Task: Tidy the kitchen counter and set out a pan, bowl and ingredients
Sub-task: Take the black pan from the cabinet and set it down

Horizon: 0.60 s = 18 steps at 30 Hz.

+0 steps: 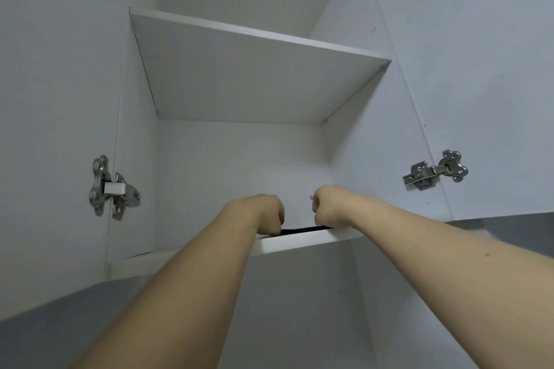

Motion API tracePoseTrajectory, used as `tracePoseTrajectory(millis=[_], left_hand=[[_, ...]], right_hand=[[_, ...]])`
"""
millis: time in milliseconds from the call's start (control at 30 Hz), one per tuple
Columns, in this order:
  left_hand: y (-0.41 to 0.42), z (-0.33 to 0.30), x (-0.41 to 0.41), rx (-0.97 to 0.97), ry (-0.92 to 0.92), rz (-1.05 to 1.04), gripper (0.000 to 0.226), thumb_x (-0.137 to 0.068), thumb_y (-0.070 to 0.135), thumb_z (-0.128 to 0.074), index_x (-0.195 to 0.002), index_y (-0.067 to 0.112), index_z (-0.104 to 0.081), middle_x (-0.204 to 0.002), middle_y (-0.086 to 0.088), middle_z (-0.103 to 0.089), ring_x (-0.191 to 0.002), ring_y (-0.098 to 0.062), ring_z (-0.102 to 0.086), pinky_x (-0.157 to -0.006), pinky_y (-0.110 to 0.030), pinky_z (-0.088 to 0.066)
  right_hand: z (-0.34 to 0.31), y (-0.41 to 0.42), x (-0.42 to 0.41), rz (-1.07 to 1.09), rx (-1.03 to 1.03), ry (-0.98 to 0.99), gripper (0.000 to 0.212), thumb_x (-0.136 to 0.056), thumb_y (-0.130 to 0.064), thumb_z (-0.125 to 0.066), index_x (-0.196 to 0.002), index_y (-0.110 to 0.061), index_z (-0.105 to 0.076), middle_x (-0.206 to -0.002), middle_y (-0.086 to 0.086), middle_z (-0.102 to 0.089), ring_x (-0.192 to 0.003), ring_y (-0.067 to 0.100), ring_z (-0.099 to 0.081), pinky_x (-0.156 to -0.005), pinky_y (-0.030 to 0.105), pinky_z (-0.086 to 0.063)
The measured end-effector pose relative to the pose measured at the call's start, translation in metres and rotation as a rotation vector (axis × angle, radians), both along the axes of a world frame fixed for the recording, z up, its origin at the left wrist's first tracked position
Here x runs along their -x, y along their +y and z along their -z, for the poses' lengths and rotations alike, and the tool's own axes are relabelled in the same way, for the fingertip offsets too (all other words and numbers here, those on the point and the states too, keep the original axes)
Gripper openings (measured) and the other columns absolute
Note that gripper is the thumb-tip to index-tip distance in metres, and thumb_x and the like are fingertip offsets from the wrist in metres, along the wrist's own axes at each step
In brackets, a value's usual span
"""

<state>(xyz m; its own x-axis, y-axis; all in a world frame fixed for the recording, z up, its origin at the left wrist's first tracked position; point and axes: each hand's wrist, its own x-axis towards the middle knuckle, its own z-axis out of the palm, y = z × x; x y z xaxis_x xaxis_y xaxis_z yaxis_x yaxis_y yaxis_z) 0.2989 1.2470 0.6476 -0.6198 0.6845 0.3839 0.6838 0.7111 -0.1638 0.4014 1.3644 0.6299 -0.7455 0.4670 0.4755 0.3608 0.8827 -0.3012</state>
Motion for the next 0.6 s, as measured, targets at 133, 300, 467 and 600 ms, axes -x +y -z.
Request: tracePoseTrajectory(millis=[133, 300, 467, 600], left_hand=[[0.008, -0.005, -0.003, 0.126, 0.149, 0.019, 0.011, -0.077, 0.01, -0.057, -0.081, 0.012, -0.068, -0.079, -0.004, -0.064, -0.069, -0.024, -0.059, -0.061, -0.024, -0.046], [0.01, -0.008, -0.005, 0.082, 0.308, 0.084, 0.007, -0.08, 0.015, -0.061, -0.074, 0.017, -0.064, -0.073, -0.003, -0.059, -0.062, -0.023, -0.052, -0.049, -0.022, -0.034], [0.01, -0.013, 0.001, -0.101, 0.403, 0.137, 0.013, -0.08, 0.008, -0.055, -0.079, 0.01, -0.068, -0.077, -0.006, -0.064, -0.074, -0.029, -0.061, -0.053, -0.026, -0.039], [0.013, -0.013, 0.004, -0.151, 0.451, 0.177, 0.016, -0.09, 0.015, -0.056, -0.089, 0.011, -0.071, -0.09, -0.009, -0.07, -0.083, -0.031, -0.063, -0.062, -0.028, -0.04]], right_hand=[[0.001, 0.007, 0.017, 0.023, -0.013, -0.05, 0.022, -0.081, -0.01, -0.052, -0.1, -0.014, -0.063, -0.101, 0.004, -0.064, -0.092, 0.025, -0.063, -0.077, 0.029, -0.052], [-0.001, 0.009, 0.02, 0.074, -0.008, 0.098, 0.014, -0.082, -0.008, -0.048, -0.07, -0.015, -0.045, -0.077, 0.003, -0.05, -0.081, 0.027, -0.053, -0.06, 0.026, -0.04], [-0.009, 0.009, 0.009, 0.15, 0.247, 0.444, 0.014, -0.086, -0.008, -0.046, -0.072, -0.009, -0.045, -0.079, 0.006, -0.048, -0.084, 0.029, -0.051, -0.067, 0.027, -0.04], [-0.014, 0.005, 0.008, -0.023, 0.808, 0.56, 0.017, -0.093, -0.01, -0.048, -0.077, -0.004, -0.048, -0.07, 0.013, -0.052, -0.055, 0.026, -0.055, -0.049, 0.027, -0.049]])
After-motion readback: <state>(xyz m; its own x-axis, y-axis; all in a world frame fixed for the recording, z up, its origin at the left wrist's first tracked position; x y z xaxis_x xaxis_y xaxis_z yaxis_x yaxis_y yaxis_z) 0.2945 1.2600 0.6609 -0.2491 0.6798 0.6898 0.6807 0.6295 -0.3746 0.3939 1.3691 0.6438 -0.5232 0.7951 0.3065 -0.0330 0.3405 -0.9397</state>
